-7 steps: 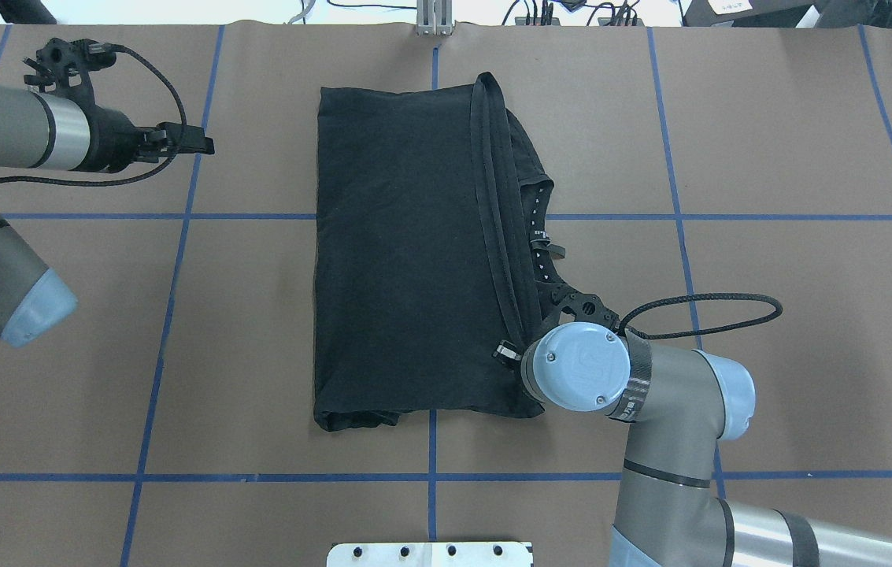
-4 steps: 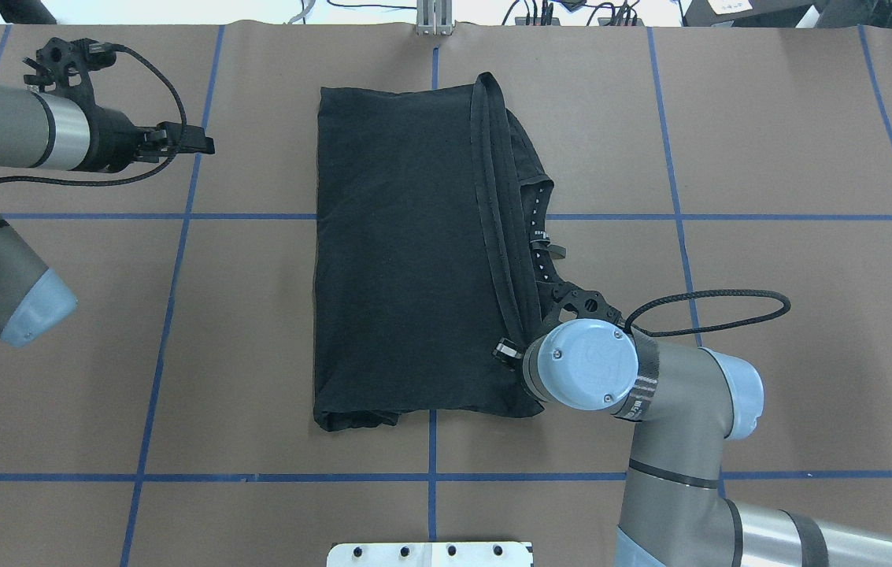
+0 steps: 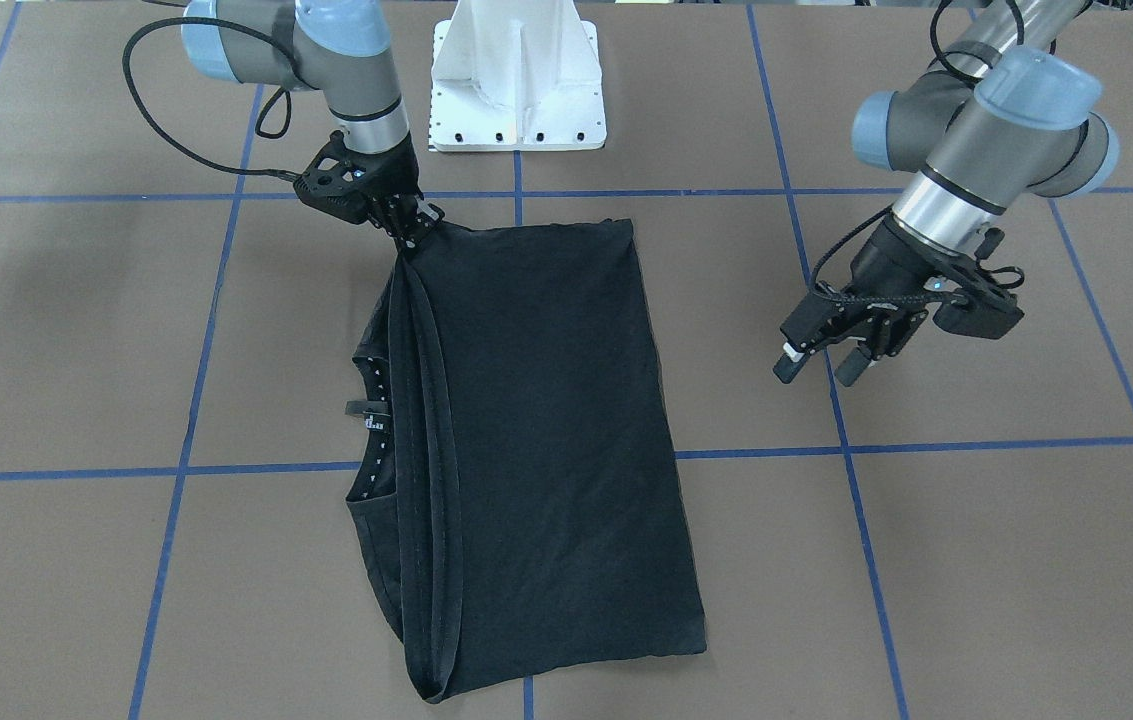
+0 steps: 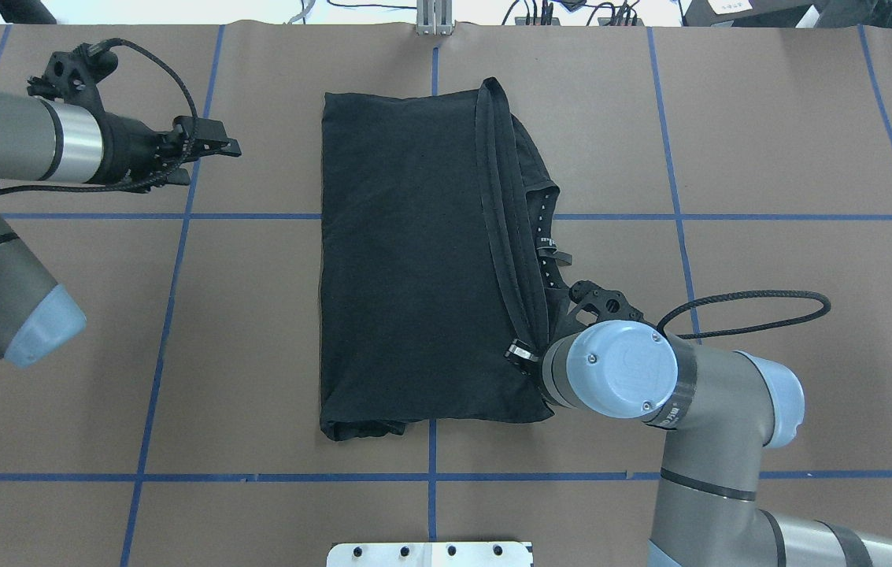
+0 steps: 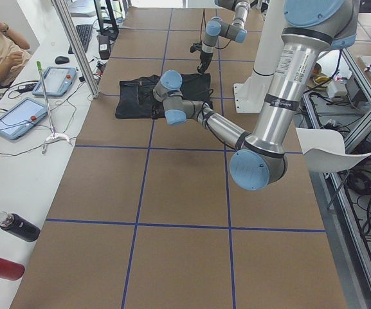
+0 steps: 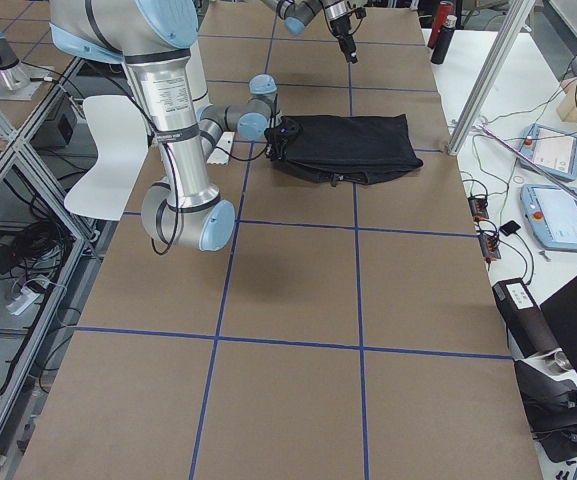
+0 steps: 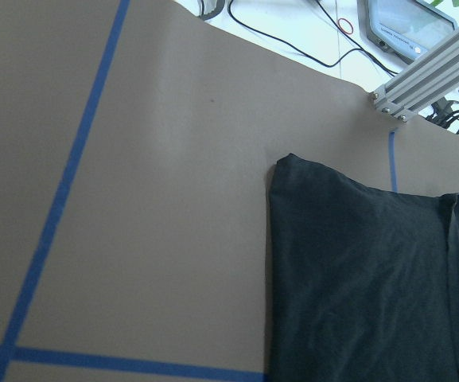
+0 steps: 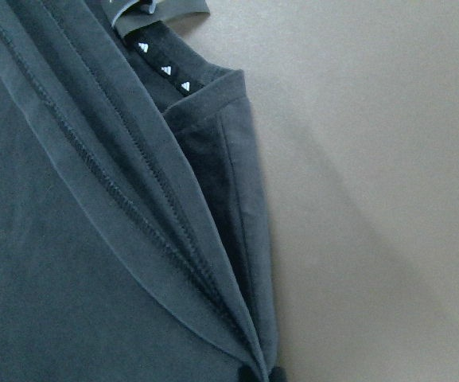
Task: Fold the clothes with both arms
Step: 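Move the left gripper down to the shirt's end nearest the robot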
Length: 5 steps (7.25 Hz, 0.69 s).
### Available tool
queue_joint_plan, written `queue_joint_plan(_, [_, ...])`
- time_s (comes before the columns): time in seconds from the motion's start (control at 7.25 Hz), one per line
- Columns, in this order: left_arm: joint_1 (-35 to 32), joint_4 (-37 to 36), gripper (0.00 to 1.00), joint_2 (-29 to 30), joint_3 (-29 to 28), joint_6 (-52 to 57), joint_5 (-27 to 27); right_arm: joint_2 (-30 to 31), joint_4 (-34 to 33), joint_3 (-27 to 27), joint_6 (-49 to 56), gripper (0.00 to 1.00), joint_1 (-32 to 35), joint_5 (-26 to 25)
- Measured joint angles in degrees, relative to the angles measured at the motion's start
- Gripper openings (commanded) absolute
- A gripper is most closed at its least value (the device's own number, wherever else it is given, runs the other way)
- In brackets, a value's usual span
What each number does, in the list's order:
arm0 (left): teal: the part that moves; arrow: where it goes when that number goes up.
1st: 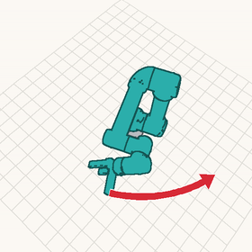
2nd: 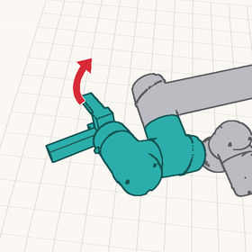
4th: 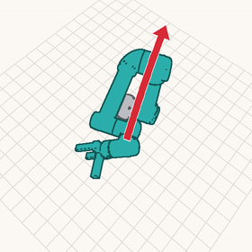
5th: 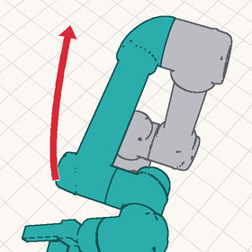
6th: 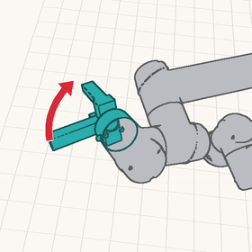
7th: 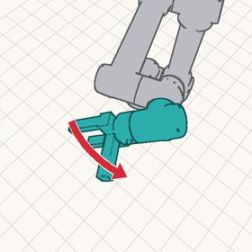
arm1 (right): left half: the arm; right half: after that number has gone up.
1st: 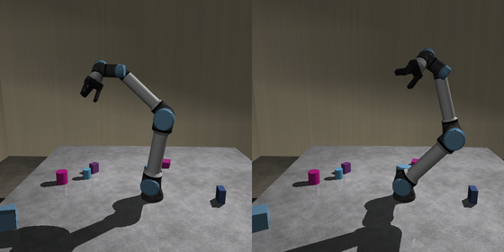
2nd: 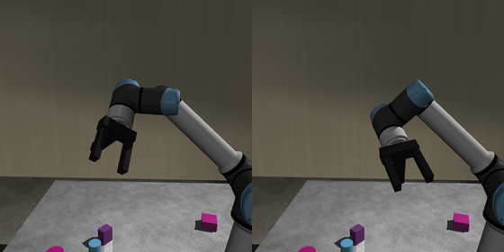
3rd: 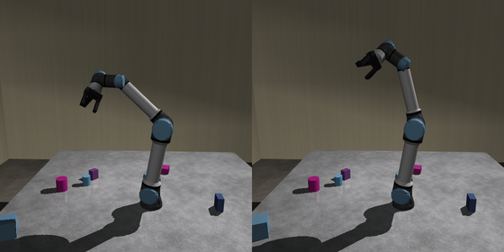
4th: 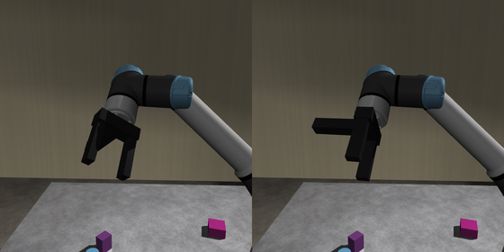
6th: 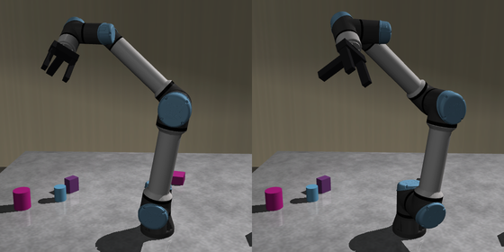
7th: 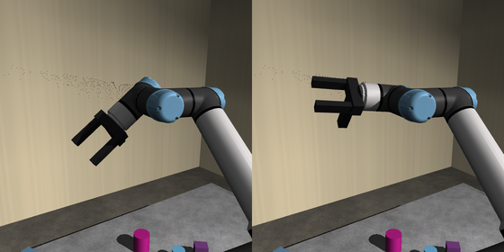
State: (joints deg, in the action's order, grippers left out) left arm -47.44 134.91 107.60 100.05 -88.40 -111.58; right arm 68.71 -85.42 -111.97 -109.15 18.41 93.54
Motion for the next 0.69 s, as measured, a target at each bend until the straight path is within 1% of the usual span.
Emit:
queue_joint_plan(0.14, [3.97,-0.15,1.00,-0.50,2.61,-6.16,0.14,1.00,-0.01,-1.25,-0.12,0.00,-0.40,0.06])
queue_joint_plan(0.28, [8.45,-0.42,1.00,-1.57,5.34,-10.06,0.66,1.56,-0.01,-1.94,-0.71,0.00,-0.80,0.33])
queue_joint_plan(0.41, [13.00,-0.59,0.99,-2.98,7.31,-13.76,2.25,1.80,-0.01,-2.45,-1.75,0.00,-1.19,0.70])
queue_joint_plan(0.55, [17.76,-0.67,0.99,-4.48,8.55,-18.21,5.08,2.06,-0.01,-3.05,-2.49,0.00,-1.55,0.85])
queue_joint_plan(0.69, [22.55,-0.71,0.92,-5.82,8.94,-21.81,8.48,2.45,-0.01,-3.48,-2.79,0.00,-1.81,0.91])
